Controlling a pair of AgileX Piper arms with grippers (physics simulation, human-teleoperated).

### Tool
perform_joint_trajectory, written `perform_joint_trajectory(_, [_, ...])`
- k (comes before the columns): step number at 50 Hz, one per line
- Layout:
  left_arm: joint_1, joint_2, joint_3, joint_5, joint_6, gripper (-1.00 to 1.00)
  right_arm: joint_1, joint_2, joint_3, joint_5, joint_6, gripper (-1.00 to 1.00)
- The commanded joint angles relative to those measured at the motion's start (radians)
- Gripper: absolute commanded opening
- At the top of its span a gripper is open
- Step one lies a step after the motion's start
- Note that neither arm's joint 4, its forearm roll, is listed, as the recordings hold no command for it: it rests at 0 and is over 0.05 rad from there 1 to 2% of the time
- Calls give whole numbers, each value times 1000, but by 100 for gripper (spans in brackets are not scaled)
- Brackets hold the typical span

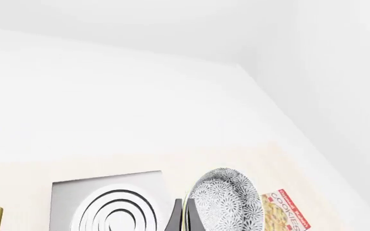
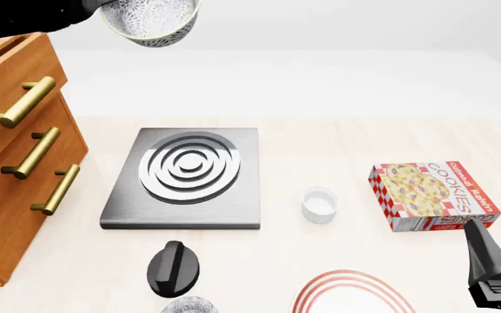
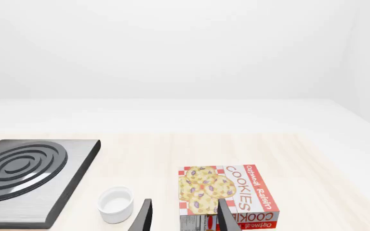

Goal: Pick the akita bowl on the wooden cabinet and place it on the plate.

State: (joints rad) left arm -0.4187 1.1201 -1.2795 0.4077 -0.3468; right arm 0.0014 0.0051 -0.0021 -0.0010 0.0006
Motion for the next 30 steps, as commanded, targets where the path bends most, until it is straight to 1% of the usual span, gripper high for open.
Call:
perform_joint_trajectory(1, [-62,-15,31,-3,6,-100,0,0,0,0,0,100])
perform_joint_trajectory(30, [-209,-73,50,45,3,-100,0,0,0,0,0,100])
